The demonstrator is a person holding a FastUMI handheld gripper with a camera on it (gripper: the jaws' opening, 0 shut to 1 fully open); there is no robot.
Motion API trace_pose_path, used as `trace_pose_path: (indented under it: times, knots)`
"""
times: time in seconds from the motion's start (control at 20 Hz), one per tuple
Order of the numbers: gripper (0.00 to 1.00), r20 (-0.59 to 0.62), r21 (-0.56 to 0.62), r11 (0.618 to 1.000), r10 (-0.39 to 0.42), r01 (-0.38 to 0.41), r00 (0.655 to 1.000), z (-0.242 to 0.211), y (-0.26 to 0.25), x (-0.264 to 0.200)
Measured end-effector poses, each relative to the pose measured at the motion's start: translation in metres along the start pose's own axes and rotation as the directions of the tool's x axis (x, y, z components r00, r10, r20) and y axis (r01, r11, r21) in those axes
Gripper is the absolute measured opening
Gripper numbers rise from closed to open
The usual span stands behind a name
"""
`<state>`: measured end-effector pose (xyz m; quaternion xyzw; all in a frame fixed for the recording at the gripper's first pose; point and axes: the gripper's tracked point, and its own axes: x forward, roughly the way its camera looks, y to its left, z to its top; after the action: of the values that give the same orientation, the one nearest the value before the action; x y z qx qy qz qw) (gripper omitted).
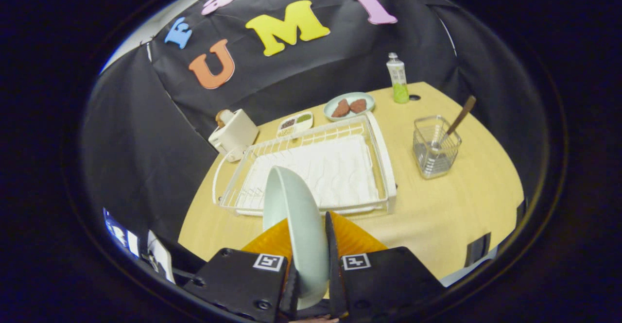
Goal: Take the plate from the dish rack, then take the spoon from the basket and place it into the plate.
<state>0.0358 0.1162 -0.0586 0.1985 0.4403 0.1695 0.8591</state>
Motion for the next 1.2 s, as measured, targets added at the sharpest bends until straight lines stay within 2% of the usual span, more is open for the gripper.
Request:
trace_pose_path:
  times: [0.15,0.35,0.55,0.75,0.95,1.0,1.2]
  knots:
    - [0.3,-0.031,0.068,0.995,0.076,-0.074,0.997,-0.038,-0.004,0.015]
    - [0.3,-0.08,0.144,0.985,0.107,-0.094,0.991,-0.069,-0.019,0.036]
    - [0.3,-0.064,0.225,0.969,0.122,-0.105,0.991,-0.068,-0.038,0.05]
    - [0.32,-0.075,0.333,0.932,0.18,-0.145,0.981,-0.073,-0.047,0.061]
    - [0.37,-0.078,0.338,0.932,0.166,-0.13,0.983,-0.07,-0.06,0.068]
    - [0.44,-0.069,0.331,0.935,0.157,-0.126,0.985,-0.068,-0.062,0.07]
    - [0.49,-0.038,0.258,0.959,0.129,-0.115,0.991,-0.063,-0.063,0.07]
